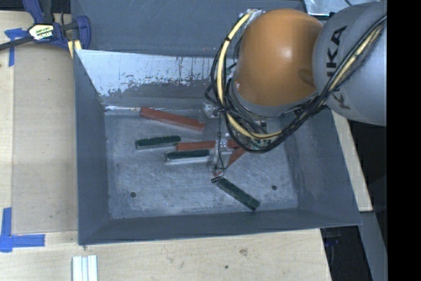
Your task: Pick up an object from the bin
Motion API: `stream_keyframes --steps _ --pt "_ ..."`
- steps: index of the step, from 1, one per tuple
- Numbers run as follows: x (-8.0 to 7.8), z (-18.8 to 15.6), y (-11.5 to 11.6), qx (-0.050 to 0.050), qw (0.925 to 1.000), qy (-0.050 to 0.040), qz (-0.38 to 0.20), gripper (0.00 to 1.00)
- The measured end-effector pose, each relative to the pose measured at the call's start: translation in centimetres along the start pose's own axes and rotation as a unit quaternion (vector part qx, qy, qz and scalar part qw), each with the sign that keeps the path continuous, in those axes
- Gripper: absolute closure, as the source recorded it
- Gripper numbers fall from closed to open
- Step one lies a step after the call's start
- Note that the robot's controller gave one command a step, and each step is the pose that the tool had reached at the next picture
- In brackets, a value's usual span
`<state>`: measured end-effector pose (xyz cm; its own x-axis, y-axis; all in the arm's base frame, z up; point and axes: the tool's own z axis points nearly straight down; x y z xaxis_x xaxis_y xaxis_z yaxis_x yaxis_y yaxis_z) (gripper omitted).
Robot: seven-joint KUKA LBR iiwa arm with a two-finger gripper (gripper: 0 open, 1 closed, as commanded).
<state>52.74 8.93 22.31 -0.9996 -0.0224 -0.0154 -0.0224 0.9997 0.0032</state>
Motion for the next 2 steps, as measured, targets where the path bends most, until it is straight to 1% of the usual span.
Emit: stream_keyframes --steps 1,2 --pt "-2.0 8.6 -3.7 0.001 0.9997 0.0039 -0.023 0.00" --pt "-2.9 10.7 -3.3 0.001 0.9988 0.0094 -0.048 0.00"
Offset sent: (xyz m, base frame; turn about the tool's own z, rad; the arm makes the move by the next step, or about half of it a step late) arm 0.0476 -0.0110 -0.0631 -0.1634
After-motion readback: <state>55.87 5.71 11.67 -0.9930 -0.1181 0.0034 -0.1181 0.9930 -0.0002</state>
